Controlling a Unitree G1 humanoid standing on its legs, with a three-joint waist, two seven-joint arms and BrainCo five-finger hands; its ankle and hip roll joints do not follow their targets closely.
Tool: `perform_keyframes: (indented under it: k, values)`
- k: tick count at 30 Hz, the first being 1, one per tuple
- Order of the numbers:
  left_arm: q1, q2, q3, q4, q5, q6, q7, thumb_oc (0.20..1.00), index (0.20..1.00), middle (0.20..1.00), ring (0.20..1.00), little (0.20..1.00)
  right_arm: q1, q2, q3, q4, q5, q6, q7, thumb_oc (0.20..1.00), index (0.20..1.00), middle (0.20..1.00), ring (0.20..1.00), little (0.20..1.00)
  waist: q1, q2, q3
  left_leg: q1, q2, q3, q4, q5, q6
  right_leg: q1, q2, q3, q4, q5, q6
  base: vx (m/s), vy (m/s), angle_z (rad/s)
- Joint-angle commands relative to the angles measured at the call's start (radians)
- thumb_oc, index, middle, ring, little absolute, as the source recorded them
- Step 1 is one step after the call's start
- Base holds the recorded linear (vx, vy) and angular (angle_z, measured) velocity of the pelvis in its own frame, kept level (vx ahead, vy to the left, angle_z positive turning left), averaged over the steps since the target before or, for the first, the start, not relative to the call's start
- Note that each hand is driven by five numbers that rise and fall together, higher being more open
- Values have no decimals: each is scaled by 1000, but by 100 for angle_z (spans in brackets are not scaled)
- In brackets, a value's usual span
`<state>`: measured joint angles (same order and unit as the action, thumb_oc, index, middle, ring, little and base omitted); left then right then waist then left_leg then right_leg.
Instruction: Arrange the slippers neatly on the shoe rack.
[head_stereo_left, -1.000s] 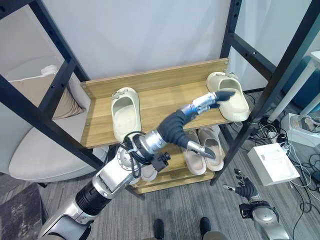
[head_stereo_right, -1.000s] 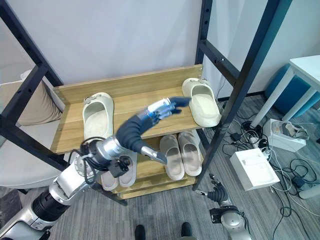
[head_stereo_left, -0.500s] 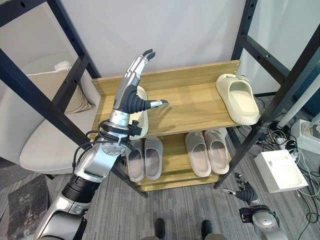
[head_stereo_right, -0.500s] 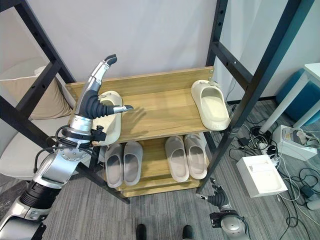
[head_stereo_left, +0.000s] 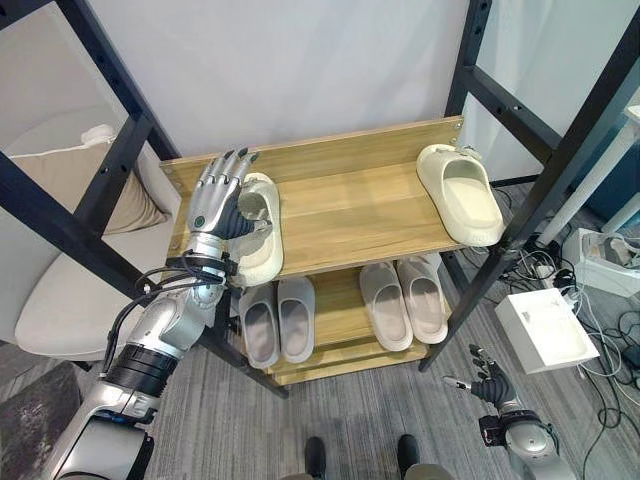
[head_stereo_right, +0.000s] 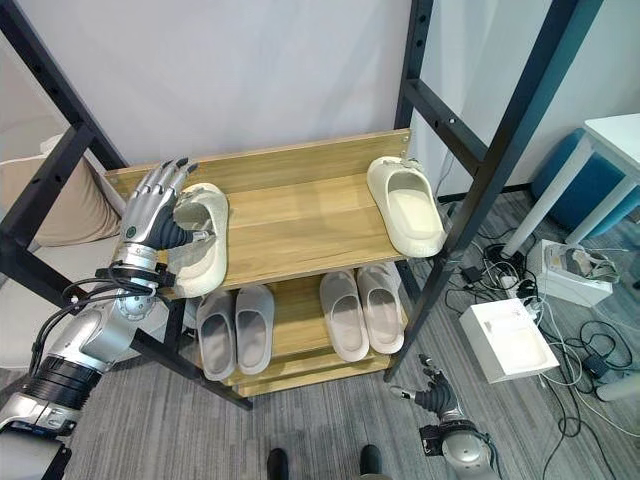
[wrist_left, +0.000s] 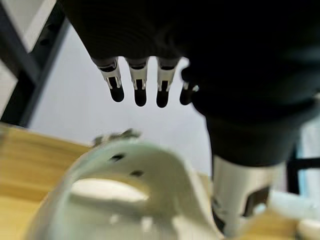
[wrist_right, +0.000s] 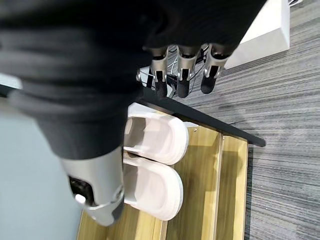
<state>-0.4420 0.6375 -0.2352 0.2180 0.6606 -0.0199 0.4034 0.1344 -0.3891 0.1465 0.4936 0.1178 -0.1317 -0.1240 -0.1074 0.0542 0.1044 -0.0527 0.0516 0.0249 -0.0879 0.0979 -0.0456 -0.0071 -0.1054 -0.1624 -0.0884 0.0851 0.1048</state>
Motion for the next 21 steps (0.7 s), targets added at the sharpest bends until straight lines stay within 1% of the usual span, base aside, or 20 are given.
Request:
perform_keyframes:
  k: [1,3,8,10,11,14,15,16,17,21]
  values:
    - [-117,53,-7,108,80,38,21,1000,1000,1000,1000,1000,-24,0,0,-97,7,-62,1,1000,1000,1000,1000,1000,-9,-41,10,94,3,29,1,-122,-29,23,-8,-49,1,-80,54,0,0,0]
    - [-140,48,-28,168,97,58,25,1000,1000,1000,1000,1000,-20,1,1,-101,11,-63,2,1000,1000,1000,1000,1000,-17,-42,10,93,4,31,1,-123,-30,20,-8,-47,1,-80,54,20,-3,-4]
    - [-204,65,-59,252,125,106,17,1000,1000,1000,1000,1000,-14,-2,0,-115,16,-62,6,1000,1000,1000,1000,1000,-29,-43,10,89,5,37,1,-125,-29,10,-5,-41,1,-78,55,10,0,-2]
    - [-230,73,-72,266,135,111,9,1000,1000,1000,1000,1000,-12,-4,-1,-119,19,-61,7,1000,1000,1000,1000,1000,-33,-42,10,87,4,39,1,-126,-29,8,-4,-40,1,-78,56,12,3,-2]
    - [-256,71,-91,284,150,123,0,1000,1000,1000,1000,1000,-13,-6,-1,-123,22,-60,9,1000,1000,1000,1000,1000,-37,-42,10,85,4,39,1,-126,-29,5,-4,-39,1,-79,56,17,7,-4]
    - [-272,69,-103,299,156,127,-3,1000,1000,1000,1000,1000,-12,-5,-1,-125,23,-59,10,1000,1000,1000,1000,1000,-38,-41,11,85,5,39,1,-126,-29,5,-3,-39,1,-80,56,21,0,-5]
    - [-306,68,-125,326,167,137,-22,507,507,507,507,507,-14,-12,5,-129,23,-58,15,1000,1000,1000,1000,1000,-44,-40,11,84,4,39,1,-126,-29,4,-4,-37,1,-81,56,20,-3,-5]
    - [-320,66,-137,336,168,135,-26,260,260,260,260,260,-14,-12,5,-131,25,-58,17,1000,1000,1000,1000,1000,-45,-39,11,84,4,39,1,-126,-29,3,-3,-38,1,-81,56,0,0,0]
    - [-341,69,-157,354,176,135,-36,200,200,200,200,200,-15,-13,4,-134,28,-57,18,1000,1000,1000,1000,1000,-47,-38,12,84,4,39,1,-127,-28,1,-3,-36,1,-81,56,16,1,4]
    - [-428,63,-241,461,192,148,-73,200,200,200,200,200,-24,-21,15,-147,43,-58,27,1000,1000,1000,1000,1000,-61,-34,17,82,4,43,1,-127,-28,-7,-3,-28,1,-79,58,2,0,-1]
